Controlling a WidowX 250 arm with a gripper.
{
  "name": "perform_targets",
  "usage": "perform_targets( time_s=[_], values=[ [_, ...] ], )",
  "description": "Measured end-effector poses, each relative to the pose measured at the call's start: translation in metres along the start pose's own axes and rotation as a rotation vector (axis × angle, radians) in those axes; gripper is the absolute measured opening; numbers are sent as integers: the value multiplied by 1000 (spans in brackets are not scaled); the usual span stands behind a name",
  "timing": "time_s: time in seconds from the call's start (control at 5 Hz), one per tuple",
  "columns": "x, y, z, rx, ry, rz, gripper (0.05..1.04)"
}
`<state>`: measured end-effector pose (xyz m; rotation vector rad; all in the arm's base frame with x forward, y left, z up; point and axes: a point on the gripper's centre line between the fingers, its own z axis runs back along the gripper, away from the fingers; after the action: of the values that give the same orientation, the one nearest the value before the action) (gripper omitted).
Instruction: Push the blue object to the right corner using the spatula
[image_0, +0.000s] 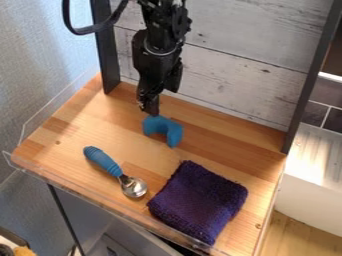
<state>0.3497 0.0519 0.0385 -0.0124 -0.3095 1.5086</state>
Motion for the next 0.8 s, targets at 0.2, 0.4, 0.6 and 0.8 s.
perform_targets(
  time_s=[0.2, 0.4, 0.6, 0.8],
  values=[
    [-2, 6, -9, 30, 5, -7, 1001],
    [7, 24, -9, 44, 5, -14, 1001],
    [21, 37, 5, 14, -2, -17, 1001],
    [35, 59, 5, 16, 15, -30, 1001]
  ],
)
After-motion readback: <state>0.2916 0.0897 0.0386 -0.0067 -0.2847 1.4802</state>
